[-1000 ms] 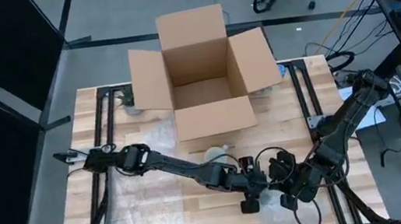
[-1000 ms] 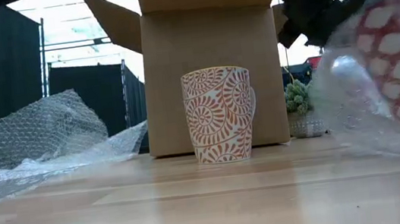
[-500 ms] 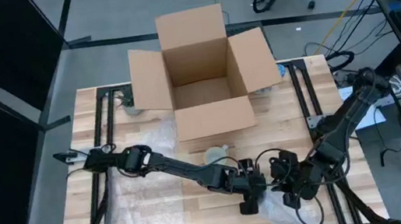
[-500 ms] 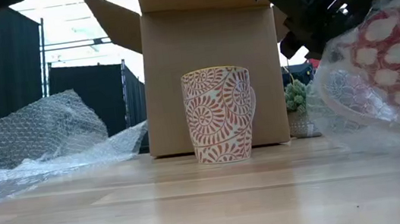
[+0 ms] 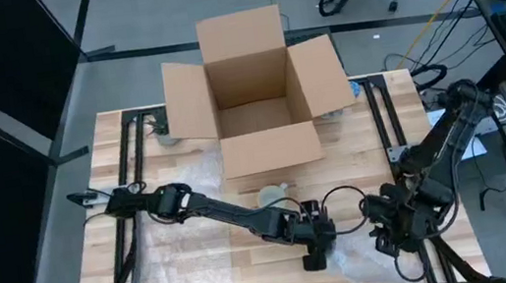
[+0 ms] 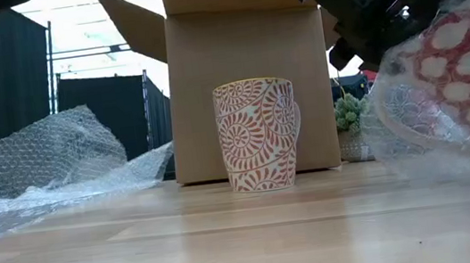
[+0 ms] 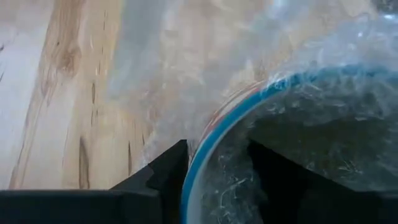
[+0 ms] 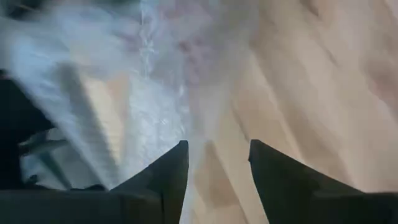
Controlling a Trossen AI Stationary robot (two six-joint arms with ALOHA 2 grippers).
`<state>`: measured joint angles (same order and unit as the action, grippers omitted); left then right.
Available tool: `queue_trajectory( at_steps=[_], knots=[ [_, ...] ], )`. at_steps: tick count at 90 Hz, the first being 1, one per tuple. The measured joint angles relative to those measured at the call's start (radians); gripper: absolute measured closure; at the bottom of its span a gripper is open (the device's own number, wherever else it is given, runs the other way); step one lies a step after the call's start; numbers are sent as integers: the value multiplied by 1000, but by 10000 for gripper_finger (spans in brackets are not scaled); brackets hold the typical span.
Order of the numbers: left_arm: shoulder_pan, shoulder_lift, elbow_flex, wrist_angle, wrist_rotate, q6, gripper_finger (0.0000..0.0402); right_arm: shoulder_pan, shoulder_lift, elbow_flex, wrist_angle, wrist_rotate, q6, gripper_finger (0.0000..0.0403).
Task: Wrap mug
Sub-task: Wrap the red mug with bubble wrap
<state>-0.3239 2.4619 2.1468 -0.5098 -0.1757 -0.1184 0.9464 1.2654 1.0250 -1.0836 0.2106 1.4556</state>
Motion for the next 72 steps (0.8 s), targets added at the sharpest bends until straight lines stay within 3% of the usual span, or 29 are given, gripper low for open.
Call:
queue_trajectory(
  at_steps=[18, 46, 57, 72],
  knots=[
    [0, 0, 0, 1, 0, 0, 256, 80, 15, 0, 54, 8, 48, 251],
    [0, 0, 2, 3, 0, 0, 256, 178, 13, -65, 73, 184, 168, 252],
    [0, 0, 2, 3, 0, 0, 256, 179, 14, -170, 226, 185, 179, 252],
    [0, -1, 2, 3, 0, 0, 256, 179, 15, -252, 549, 187, 52, 261]
  ],
)
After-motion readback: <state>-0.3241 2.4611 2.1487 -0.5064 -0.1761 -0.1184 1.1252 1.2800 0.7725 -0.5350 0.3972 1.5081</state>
